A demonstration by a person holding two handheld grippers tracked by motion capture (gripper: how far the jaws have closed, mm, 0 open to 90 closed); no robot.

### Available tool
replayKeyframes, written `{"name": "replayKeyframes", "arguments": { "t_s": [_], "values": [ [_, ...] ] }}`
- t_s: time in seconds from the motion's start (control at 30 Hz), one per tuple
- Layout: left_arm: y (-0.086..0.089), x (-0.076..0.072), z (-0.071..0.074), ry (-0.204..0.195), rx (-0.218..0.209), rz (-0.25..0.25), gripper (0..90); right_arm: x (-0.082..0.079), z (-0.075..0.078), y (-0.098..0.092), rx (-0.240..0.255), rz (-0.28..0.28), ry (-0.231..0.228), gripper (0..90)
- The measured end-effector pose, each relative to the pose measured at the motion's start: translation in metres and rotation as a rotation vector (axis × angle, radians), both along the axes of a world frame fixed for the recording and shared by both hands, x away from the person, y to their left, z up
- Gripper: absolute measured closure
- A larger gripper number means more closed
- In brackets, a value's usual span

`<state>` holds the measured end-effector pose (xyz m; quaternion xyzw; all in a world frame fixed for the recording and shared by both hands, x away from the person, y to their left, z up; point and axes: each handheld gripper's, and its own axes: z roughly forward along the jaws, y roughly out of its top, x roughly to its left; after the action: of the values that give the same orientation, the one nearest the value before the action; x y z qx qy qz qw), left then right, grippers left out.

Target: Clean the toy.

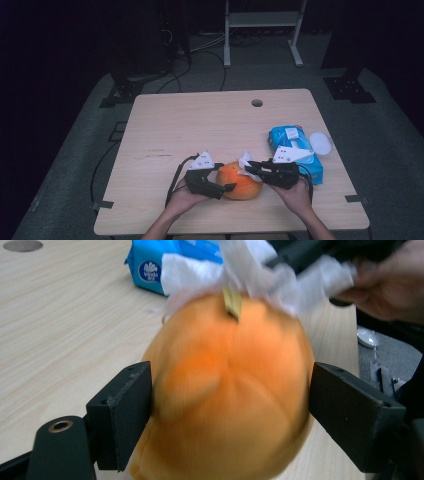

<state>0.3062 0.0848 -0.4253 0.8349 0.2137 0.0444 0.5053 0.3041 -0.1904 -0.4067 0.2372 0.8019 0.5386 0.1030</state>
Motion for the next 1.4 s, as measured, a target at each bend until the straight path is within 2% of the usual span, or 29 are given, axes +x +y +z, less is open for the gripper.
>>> {"name": "replayKeyframes", "arguments": {
  "t_s": [0.07, 0.17, 0.27, 0.33, 0.4, 0.43, 0.57, 0.67, 0.77, 0.83, 0.87, 0.97, 1.03, 1.1, 1.17, 1.3, 1.33, 1.4],
  "values": [
    [-0.001, -0.002, 0.000, -0.016, 0.006, -0.016, 20.5, 0.003, -0.001, -0.004, 0.000, -0.012, 0.012, 77.4],
    [-0.001, -0.002, 0.000, -0.020, 0.004, -0.022, 21.3, 0.006, -0.003, -0.009, 0.002, -0.023, 0.022, 77.4],
    [-0.003, 0.000, -0.004, -0.013, 0.033, -0.003, 15.4, 0.008, -0.004, -0.013, 0.006, -0.036, 0.034, 77.3],
    [-0.006, 0.003, -0.010, 0.023, 0.046, 0.003, 9.4, 0.009, -0.004, -0.015, 0.010, -0.039, 0.037, 77.4],
    [-0.006, 0.006, -0.014, 0.049, 0.037, -0.002, 9.5, 0.008, -0.003, -0.015, 0.012, -0.037, 0.035, 77.4],
    [-0.006, 0.006, -0.014, 0.047, 0.035, -0.005, 12.4, 0.007, -0.002, -0.013, 0.013, -0.036, 0.026, 77.3],
    [-0.007, 0.000, -0.010, -0.020, 0.042, -0.007, 31.0, -0.002, 0.005, -0.004, 0.026, -0.006, -0.007, 77.3],
    [-0.010, -0.006, -0.006, -0.061, 0.048, -0.010, 38.5, -0.010, 0.012, 0.006, 0.046, 0.048, -0.034, 77.4],
    [-0.011, -0.011, 0.002, -0.091, 0.055, -0.014, 41.0, -0.015, 0.014, 0.014, 0.035, 0.078, -0.053, 77.4],
    [-0.007, -0.012, 0.006, -0.095, 0.042, -0.009, 42.4, -0.013, 0.014, 0.011, 0.032, 0.066, -0.056, 77.4],
    [-0.006, -0.012, 0.008, -0.094, 0.043, -0.008, 42.6, -0.010, 0.013, 0.005, 0.044, 0.051, -0.037, 77.4],
    [-0.006, -0.012, 0.009, -0.096, 0.041, -0.011, 42.6, -0.003, 0.010, -0.006, 0.055, 0.004, -0.014, 77.4],
    [-0.008, -0.013, 0.007, -0.098, 0.047, -0.019, 42.3, -0.006, 0.012, -0.004, 0.057, 0.009, -0.022, 77.4],
    [-0.010, -0.013, 0.007, -0.100, 0.051, -0.022, 41.0, -0.009, 0.013, 0.002, 0.057, 0.031, -0.036, 77.4],
    [-0.010, -0.012, 0.005, -0.095, 0.058, -0.019, 35.6, -0.011, 0.013, 0.009, 0.026, 0.040, -0.057, 77.4],
    [-0.012, -0.006, -0.001, -0.045, 0.028, -0.004, 15.2, -0.007, 0.008, 0.008, -0.015, 0.022, -0.051, 77.4],
    [-0.013, -0.005, -0.003, -0.040, 0.034, -0.003, 11.4, -0.006, 0.006, 0.006, -0.014, 0.016, -0.043, 77.4],
    [-0.015, -0.005, -0.005, -0.042, 0.048, -0.006, 10.0, -0.003, 0.005, 0.003, -0.011, 0.009, -0.034, 77.4]
  ]
}}
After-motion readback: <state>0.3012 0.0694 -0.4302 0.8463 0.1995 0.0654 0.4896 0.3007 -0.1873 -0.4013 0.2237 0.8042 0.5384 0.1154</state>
